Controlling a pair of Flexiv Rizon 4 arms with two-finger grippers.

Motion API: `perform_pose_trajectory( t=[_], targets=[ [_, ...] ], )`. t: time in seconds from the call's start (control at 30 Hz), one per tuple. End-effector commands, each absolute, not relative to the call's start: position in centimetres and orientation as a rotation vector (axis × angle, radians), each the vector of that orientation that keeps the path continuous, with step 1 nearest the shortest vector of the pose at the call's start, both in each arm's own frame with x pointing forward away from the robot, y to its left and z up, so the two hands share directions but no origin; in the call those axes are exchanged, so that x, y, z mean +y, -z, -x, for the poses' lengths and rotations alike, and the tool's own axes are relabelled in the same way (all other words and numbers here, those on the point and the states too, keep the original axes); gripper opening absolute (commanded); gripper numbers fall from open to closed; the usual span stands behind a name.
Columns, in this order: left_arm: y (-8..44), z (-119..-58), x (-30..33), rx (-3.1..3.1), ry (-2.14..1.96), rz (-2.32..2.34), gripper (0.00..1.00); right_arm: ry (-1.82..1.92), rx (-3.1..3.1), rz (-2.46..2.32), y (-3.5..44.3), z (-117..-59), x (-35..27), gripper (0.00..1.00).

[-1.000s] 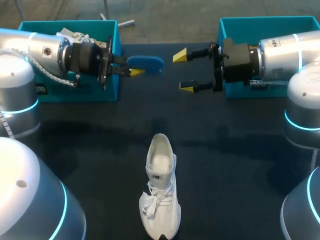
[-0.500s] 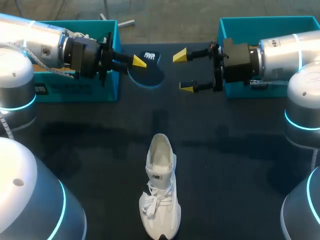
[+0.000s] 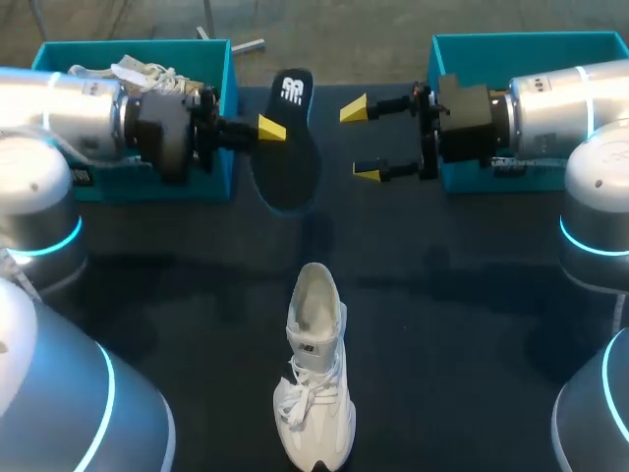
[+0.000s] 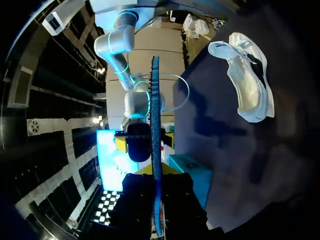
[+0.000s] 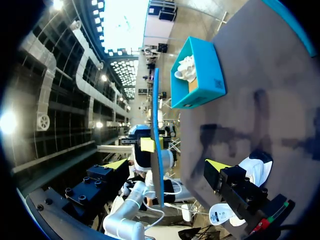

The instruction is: Take the shoe out of the shoebox, open the shoe tongue, remove and reinsert the insole, then place the shoe into the shoebox

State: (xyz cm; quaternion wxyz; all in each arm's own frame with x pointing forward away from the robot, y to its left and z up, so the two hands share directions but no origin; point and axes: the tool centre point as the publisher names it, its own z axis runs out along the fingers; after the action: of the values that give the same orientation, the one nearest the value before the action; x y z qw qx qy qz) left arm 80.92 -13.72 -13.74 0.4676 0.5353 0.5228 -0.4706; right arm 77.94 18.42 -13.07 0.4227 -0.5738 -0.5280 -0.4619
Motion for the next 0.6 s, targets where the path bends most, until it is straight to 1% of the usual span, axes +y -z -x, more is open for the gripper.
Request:
perform_pose_trajectory(
  t=[0.03, 0.43, 0.6],
  targets=[
    [14.1, -80.7, -14.5, 1.265, 1.151, -1.281, 0.0, 1.159, -1.321, 1.438, 13.2, -78.0, 18.7, 1.0],
    [14.1, -80.5, -14.6, 1.258, 1.117, -1.28, 0.0, 1.159, -1.321, 1.438, 13.2, -78.0, 18.7, 1.0],
    [14.2, -80.8, -14.5, 1.258, 1.114, -1.258, 0.0, 1.157, -1.323, 1.418, 13.2, -77.6, 19.8, 1.0]
  ],
)
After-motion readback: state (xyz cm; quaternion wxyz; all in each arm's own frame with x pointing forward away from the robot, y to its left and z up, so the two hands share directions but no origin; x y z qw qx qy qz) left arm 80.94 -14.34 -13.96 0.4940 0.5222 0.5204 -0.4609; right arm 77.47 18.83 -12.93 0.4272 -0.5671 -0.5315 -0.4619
